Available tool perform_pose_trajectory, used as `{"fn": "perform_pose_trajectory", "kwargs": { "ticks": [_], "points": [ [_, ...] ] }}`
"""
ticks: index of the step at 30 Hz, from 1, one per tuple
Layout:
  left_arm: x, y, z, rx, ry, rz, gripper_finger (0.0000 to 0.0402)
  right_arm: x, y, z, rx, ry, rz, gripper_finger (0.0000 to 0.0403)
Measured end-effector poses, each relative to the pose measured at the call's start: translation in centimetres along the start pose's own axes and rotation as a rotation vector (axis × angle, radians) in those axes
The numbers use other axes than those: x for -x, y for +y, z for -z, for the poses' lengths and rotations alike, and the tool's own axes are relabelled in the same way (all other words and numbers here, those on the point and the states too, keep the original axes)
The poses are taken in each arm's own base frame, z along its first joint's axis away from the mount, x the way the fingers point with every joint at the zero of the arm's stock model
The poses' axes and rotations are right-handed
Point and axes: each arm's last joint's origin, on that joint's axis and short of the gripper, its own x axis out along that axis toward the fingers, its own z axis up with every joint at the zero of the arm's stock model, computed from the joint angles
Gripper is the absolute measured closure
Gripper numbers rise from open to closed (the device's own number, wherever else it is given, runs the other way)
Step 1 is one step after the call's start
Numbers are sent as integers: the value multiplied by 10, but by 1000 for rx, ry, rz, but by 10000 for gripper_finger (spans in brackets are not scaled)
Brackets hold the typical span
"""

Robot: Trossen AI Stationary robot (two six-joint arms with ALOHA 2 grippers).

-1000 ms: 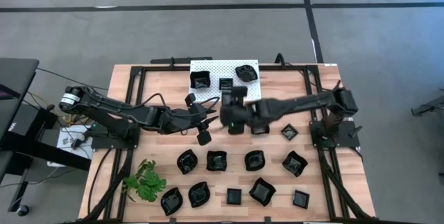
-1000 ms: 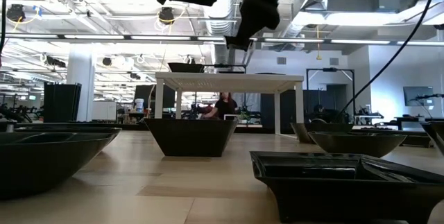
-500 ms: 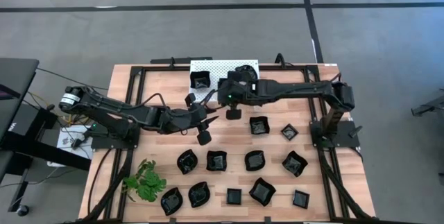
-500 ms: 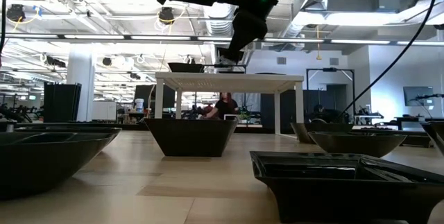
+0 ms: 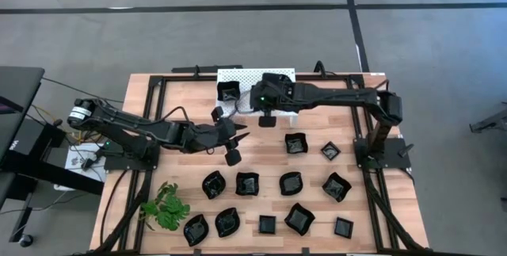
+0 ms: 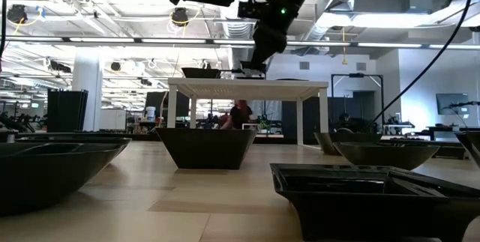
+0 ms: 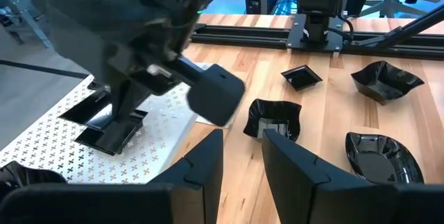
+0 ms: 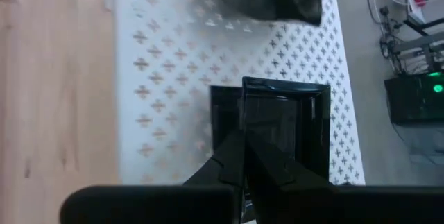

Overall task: Pick & Place Mini shaped plates
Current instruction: Stack the square plate on top of the other square plate on the shelf

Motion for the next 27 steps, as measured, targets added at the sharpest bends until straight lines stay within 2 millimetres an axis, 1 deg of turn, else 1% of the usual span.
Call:
{"fn": "perform_pose_trajectory", "kwargs": {
  "ticks": [7,14,23,27],
  "points": [
    [0,0,0,0,0,1,298,-1,-1,1,-1,4,-3,399],
    [0,0,0,0,0,1,298,-1,1,-1,-15,-36,-82,398],
    [0,0,0,0,0,1,298,-2,-2,-1,-24,-38,-61,398],
    [0,0,0,0,0,1,298,-3,-5,1,-61,-26,-57,398]
  ]
}}
